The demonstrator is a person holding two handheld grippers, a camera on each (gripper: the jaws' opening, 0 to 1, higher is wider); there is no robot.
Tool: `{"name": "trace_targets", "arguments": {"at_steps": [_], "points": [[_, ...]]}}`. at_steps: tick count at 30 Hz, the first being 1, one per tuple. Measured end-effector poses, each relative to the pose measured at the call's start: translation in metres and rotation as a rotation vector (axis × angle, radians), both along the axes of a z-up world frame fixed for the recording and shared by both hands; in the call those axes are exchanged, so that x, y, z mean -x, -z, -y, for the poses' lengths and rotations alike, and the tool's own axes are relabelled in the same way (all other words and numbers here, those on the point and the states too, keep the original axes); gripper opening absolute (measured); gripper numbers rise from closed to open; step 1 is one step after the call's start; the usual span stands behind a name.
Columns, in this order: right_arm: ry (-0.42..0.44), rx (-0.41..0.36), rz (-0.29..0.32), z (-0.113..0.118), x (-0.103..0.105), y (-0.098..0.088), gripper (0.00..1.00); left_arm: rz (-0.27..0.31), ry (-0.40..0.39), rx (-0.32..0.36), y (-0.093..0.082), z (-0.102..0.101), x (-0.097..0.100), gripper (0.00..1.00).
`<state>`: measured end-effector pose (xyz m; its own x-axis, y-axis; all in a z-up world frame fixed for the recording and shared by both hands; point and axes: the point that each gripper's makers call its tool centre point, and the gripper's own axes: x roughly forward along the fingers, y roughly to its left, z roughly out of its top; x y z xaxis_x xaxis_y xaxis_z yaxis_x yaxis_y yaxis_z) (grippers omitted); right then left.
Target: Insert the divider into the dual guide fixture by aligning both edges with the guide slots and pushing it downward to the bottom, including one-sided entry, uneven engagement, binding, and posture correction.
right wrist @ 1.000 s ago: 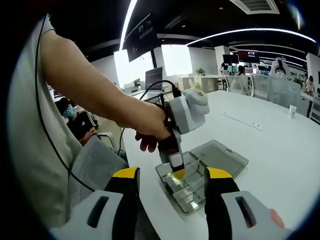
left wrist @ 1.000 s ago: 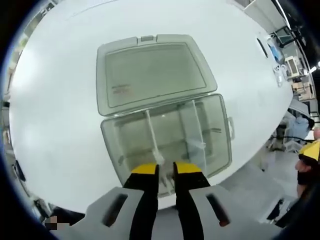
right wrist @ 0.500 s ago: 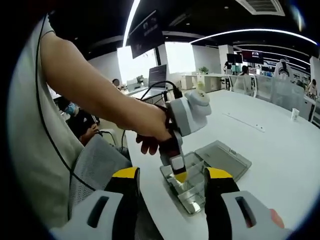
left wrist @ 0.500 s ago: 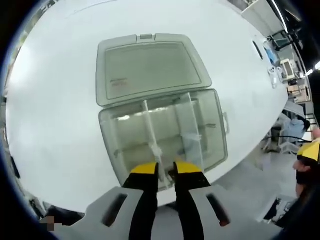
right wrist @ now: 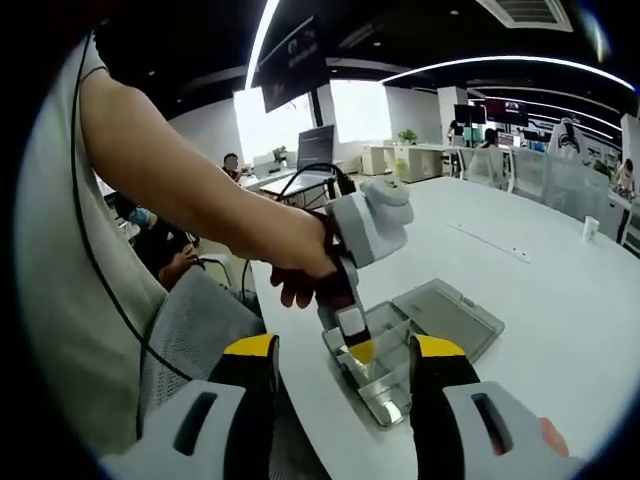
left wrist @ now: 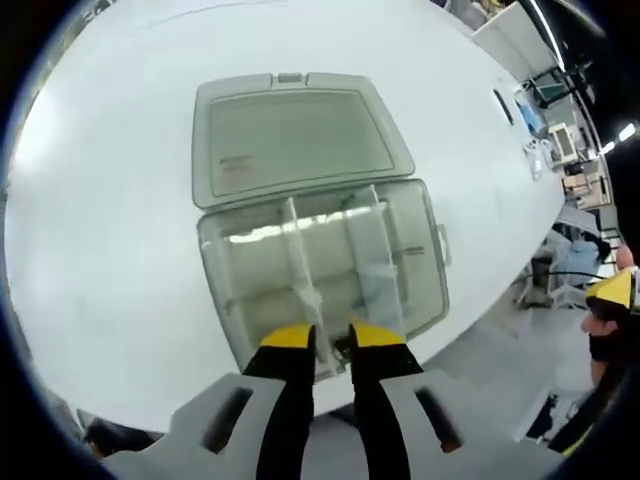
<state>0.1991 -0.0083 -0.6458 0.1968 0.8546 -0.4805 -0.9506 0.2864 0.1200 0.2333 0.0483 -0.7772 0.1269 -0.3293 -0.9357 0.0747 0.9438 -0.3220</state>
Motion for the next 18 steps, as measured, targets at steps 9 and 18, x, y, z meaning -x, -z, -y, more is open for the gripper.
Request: {"name": "trace_targets", "arguments": {"at_steps": [9, 18], "points": [[-0.002, 0.004, 0.003, -0.002, -0.001, -0.001, 0.5, 0.052, -0.016, 0.084, -0.01, -0.002, 0.001, 0.12], [-0.001, 0.01, 0.001, -0.003, 0.0, 0.0, 0.51, 0.124, -0.011, 0.145, -0.018, -0.002, -0.001, 0.16]]}}
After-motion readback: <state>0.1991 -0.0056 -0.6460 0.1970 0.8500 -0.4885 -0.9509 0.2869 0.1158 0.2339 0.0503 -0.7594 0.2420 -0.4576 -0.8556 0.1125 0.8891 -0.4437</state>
